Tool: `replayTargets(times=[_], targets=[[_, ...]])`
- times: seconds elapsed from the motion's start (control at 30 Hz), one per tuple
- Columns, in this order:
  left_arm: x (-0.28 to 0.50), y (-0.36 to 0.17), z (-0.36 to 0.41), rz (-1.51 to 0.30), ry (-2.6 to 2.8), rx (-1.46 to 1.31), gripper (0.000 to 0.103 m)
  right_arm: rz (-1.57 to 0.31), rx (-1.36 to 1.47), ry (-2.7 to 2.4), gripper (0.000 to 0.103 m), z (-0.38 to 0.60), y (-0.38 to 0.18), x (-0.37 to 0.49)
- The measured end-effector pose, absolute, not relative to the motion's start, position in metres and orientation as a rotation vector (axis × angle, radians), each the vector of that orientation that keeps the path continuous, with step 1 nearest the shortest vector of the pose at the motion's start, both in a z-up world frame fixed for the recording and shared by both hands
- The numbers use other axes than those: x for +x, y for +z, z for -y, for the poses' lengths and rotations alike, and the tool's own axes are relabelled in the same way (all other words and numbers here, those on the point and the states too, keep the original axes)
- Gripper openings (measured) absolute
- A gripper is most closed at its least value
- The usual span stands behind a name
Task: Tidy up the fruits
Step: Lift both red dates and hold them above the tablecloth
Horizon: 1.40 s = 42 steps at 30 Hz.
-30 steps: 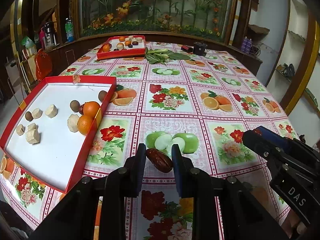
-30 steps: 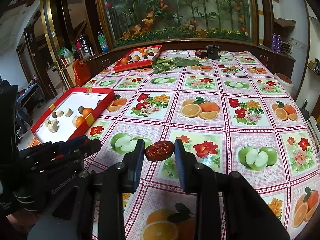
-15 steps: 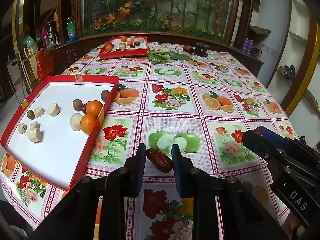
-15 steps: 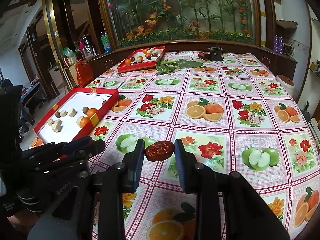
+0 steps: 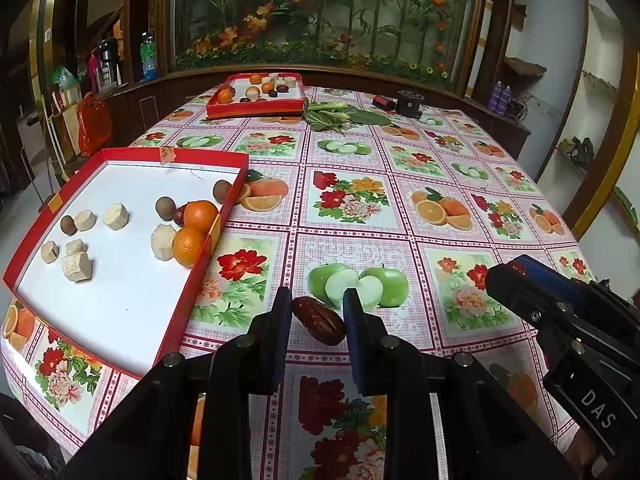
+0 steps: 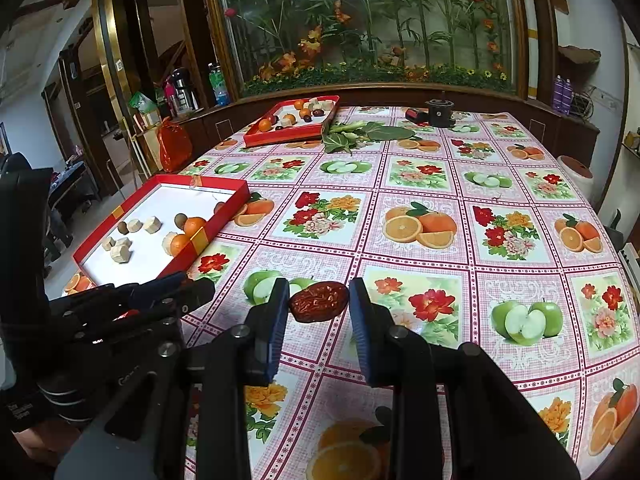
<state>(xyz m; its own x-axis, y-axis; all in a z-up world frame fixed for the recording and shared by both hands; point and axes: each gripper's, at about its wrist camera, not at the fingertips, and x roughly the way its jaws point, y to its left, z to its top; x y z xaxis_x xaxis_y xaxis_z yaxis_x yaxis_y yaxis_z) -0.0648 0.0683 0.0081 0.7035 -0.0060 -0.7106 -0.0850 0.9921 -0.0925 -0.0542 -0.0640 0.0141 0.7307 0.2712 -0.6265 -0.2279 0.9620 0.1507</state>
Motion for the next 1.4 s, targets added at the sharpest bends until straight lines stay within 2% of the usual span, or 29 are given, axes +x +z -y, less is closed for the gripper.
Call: replayTargets(times=[1.4], targets=[[-0.070, 0.015, -0.082, -0.773, 0.079, -0.140, 0.025, -0.677, 0.035, 0.310, 0.032, 0.049, 0.025, -0.058]])
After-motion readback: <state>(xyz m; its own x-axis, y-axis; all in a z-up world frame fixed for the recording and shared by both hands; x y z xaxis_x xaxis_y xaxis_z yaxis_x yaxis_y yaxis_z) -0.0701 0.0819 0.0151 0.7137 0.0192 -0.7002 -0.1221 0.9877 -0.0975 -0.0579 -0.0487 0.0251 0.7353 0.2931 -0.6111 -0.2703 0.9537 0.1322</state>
